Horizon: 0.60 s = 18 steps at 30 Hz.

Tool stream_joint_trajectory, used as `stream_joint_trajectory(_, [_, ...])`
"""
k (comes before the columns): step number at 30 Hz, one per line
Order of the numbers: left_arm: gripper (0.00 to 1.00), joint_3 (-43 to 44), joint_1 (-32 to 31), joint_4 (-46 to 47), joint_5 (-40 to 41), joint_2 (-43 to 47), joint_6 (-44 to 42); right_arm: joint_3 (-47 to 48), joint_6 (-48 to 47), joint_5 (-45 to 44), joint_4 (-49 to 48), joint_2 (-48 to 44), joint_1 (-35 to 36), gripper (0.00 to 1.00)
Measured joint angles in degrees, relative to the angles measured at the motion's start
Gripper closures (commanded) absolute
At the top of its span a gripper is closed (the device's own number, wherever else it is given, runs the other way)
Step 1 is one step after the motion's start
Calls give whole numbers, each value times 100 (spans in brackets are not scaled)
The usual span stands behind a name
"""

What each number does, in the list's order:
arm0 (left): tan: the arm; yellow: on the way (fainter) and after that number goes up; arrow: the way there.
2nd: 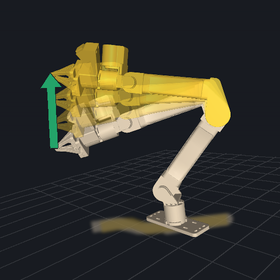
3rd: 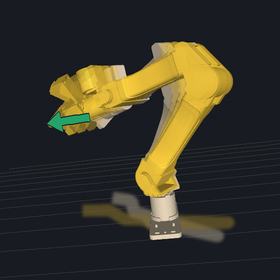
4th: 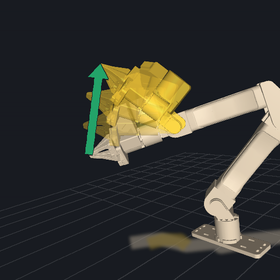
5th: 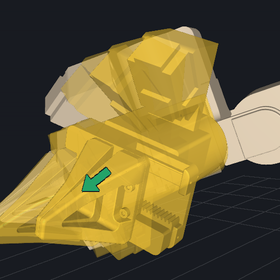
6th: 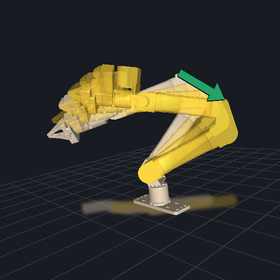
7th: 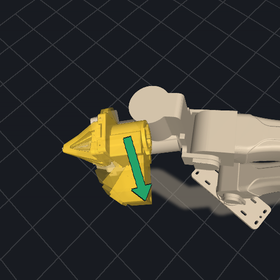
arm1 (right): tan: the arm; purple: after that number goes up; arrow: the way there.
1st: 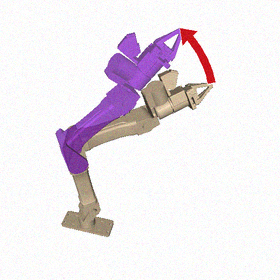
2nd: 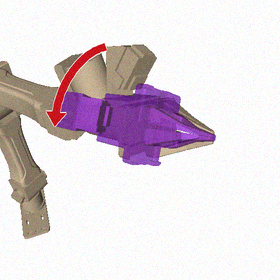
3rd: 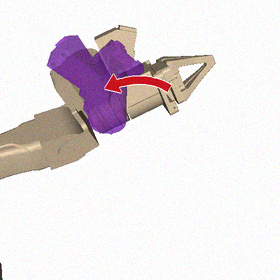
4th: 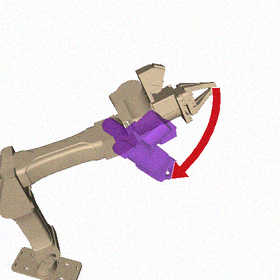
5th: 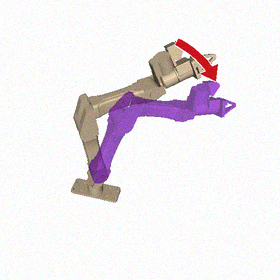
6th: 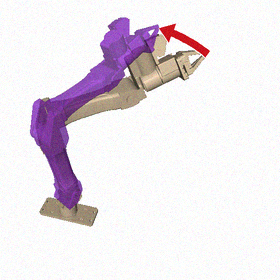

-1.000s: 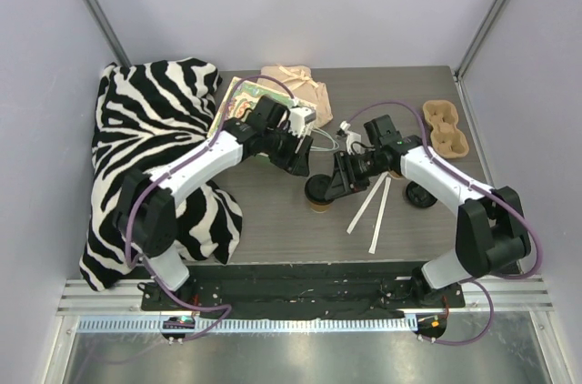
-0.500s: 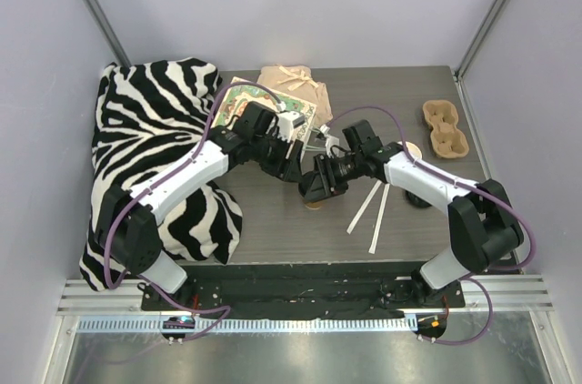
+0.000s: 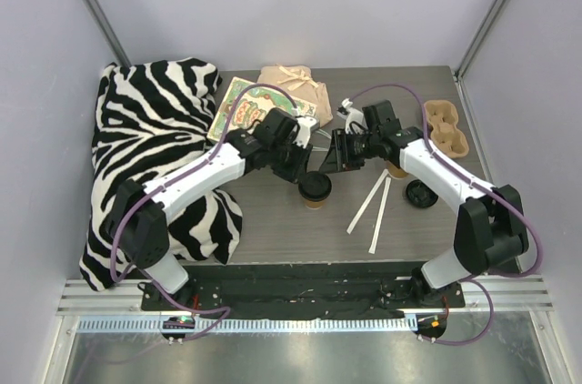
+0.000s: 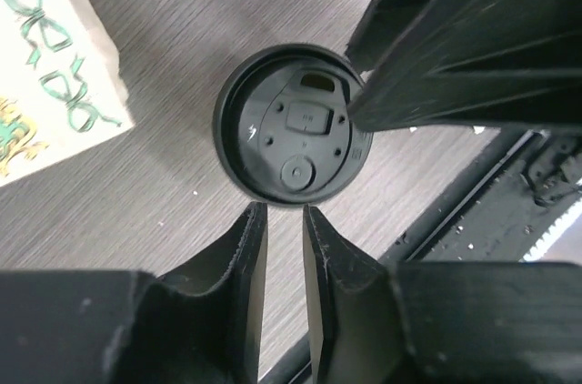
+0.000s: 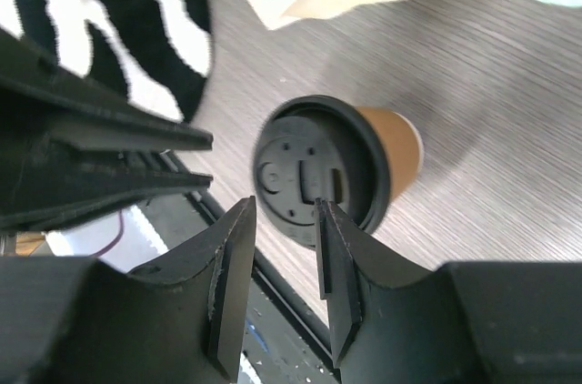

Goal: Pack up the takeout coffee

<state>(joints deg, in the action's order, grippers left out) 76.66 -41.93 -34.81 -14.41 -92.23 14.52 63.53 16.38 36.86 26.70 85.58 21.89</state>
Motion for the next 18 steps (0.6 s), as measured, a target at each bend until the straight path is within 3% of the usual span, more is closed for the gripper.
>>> stream_joint_trajectory(10, [82,260,-317,-160,540,-616,4,-44,9,-275,76,317,13,65])
stream_joint_trajectory(18, [81,678,-328,-472,614,-636,-291,-199,33,-275,76,343,17,73])
